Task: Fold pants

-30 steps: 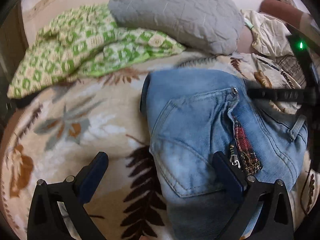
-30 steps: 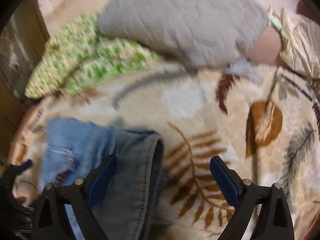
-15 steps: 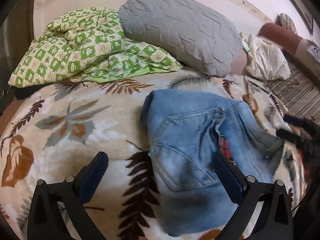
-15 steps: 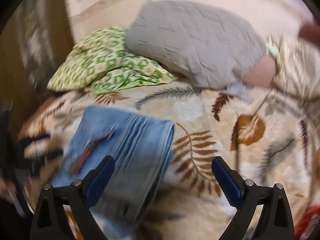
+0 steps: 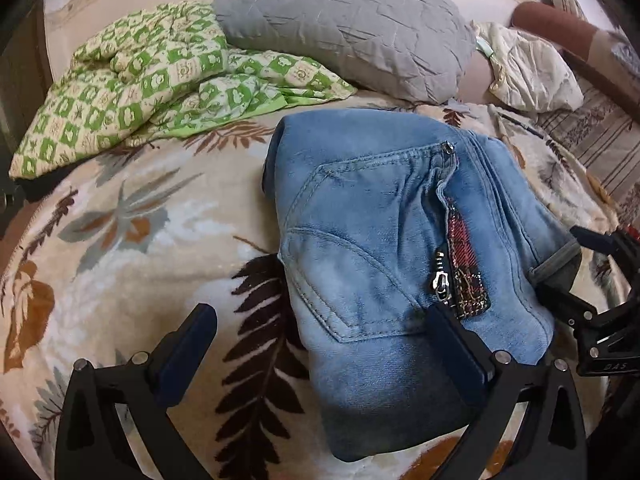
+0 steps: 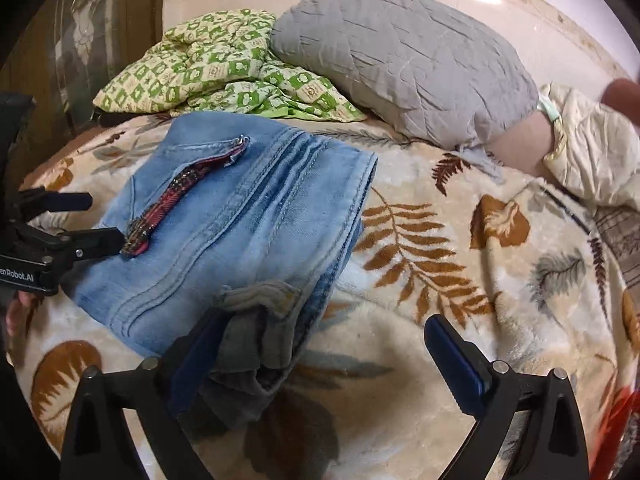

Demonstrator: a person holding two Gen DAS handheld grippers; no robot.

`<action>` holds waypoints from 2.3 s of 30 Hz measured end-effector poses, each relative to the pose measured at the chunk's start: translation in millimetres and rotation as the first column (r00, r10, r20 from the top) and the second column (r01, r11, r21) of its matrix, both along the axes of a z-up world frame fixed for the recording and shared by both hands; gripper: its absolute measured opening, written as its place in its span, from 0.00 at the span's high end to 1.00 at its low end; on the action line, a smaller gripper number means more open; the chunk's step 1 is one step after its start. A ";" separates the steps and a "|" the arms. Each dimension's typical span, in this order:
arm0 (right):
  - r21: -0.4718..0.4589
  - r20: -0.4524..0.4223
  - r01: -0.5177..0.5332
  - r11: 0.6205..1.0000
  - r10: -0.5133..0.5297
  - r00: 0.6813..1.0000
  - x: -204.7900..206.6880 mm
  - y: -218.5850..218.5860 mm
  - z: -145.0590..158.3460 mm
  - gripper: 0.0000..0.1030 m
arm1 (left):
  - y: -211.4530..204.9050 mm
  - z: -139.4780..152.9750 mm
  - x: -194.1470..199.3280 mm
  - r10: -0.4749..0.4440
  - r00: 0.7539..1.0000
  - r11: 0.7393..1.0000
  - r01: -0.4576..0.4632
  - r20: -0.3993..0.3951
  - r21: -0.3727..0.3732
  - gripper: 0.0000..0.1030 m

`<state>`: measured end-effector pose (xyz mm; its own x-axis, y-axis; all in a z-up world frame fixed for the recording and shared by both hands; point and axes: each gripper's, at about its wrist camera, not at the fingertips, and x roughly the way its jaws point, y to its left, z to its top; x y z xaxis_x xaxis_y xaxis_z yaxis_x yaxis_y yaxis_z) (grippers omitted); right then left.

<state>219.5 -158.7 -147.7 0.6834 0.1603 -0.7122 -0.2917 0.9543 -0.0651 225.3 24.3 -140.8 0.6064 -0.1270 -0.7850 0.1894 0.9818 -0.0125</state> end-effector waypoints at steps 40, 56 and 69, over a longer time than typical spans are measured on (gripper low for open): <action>0.235 0.099 0.295 0.926 -0.325 0.940 -166.7 -56.3 129.0 0.00 | -25.1 150.1 -176.4 0.175 0.958 0.984 -0.163 0.225 -0.074 0.00; 0.145 0.141 0.280 0.949 -0.300 0.943 -183.4 -39.7 131.3 0.00 | -19.6 150.3 -191.9 0.205 0.947 0.979 -0.201 0.246 -0.042 0.00; 0.142 0.139 0.272 0.952 -0.291 0.947 -183.9 -33.0 130.9 0.00 | -16.0 151.9 -191.9 0.201 0.950 0.979 -0.198 0.237 -0.038 0.00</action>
<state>35.6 -191.7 -16.8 0.8140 0.0221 -0.5804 -0.0052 0.9995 0.0308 33.4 8.4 11.1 0.7898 0.0059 -0.6134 -0.0113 0.9999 -0.0050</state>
